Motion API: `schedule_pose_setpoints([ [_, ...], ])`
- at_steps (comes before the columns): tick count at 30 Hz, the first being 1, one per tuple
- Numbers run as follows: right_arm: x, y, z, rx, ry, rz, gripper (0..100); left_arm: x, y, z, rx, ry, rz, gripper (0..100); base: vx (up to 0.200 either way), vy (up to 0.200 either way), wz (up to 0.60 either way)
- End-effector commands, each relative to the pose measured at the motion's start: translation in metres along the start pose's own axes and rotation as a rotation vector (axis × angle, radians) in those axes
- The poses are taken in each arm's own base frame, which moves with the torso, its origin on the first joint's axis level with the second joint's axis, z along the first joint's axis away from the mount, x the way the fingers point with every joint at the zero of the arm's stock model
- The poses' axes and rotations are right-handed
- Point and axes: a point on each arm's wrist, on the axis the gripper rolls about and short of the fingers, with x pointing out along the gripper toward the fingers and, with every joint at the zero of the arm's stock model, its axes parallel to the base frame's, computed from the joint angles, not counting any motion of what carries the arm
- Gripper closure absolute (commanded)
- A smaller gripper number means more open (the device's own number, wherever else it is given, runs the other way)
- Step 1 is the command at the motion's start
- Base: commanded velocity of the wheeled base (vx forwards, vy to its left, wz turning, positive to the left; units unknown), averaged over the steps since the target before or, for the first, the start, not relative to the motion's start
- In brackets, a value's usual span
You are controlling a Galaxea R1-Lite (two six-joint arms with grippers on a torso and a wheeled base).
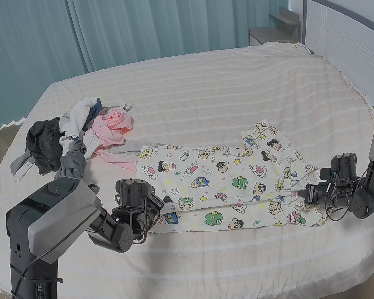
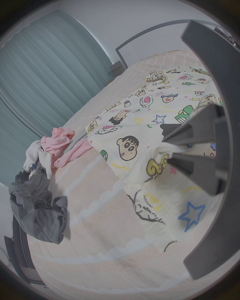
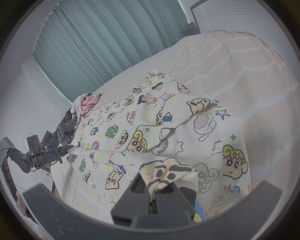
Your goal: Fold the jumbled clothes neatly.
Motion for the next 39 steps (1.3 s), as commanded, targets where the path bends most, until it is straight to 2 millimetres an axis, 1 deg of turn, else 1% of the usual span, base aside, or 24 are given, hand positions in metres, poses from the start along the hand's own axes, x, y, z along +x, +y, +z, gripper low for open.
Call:
schedule_pose_setpoints([
  [1,0.0,-0.001,0.0,0.002,-0.001,-0.003,100,0.0,-0.001,0.0,0.025,-0.007,0.0,0,0.0,0.0,0.0],
  [2,0.0,-0.001,0.0,0.001,-0.003,-0.004,0,0.0,-0.001,0.002,0.026,-0.012,-0.002,0,0.0,0.0,0.0],
  [8,0.0,-0.002,0.002,0.002,-0.014,-0.009,0,0.001,-0.002,0.008,0.021,-0.062,0.019,0,0.0,0.0,0.0],
  [14,-0.004,-0.003,0.004,0.001,-0.034,-0.01,0,-0.001,0.003,0.015,0.014,-0.093,0.048,0,0.0,0.0,0.0],
  [17,-0.009,-0.005,0.004,0.01,-0.032,-0.017,0,-0.004,0.002,0.03,0.003,-0.132,0.051,0,0.0,0.0,0.0],
  [20,-0.014,-0.007,0.003,0.022,-0.029,-0.025,0,-0.016,-0.005,0.052,-0.02,-0.18,0.029,0,0.0,0.0,0.0],
  [21,-0.015,-0.007,0.003,0.022,-0.03,-0.026,0,-0.018,-0.007,0.055,-0.023,-0.186,0.022,0,0.0,0.0,0.0],
  [22,-0.017,-0.007,0.003,0.022,-0.03,-0.026,0,-0.024,-0.01,0.064,-0.033,-0.206,0.009,0,0.0,0.0,0.0],
  [23,-0.019,-0.006,0.003,0.022,-0.03,-0.026,0,-0.027,-0.012,0.068,-0.037,-0.215,0.003,0,0.0,0.0,0.0],
  [24,-0.023,-0.005,0.003,0.023,-0.027,-0.027,0,-0.034,-0.016,0.077,-0.047,-0.232,-0.012,0,0.0,0.0,0.0],
  [26,-0.028,-0.004,0.002,0.023,-0.027,-0.027,0,-0.04,-0.018,0.083,-0.051,-0.241,-0.019,0,0.0,0.0,0.0],
  [27,-0.034,-0.003,0.003,0.028,-0.028,-0.029,0,-0.049,-0.017,0.086,-0.053,-0.24,-0.019,0,0.0,0.0,0.0],
  [32,-0.063,0.002,0.006,0.034,-0.051,-0.031,0,-0.085,-0.006,0.082,-0.01,-0.144,-0.042,0,0.0,0.0,0.0],
  [36,-0.085,0.009,-0.004,0.035,-0.03,-0.033,0,-0.124,0.004,0.076,-0.037,-0.065,-0.091,0,0.0,0.0,0.0],
  [39,-0.093,0.013,-0.01,0.036,-0.009,-0.034,0,-0.15,0.012,0.068,-0.112,0.001,-0.147,0,0.0,0.0,0.0],
])
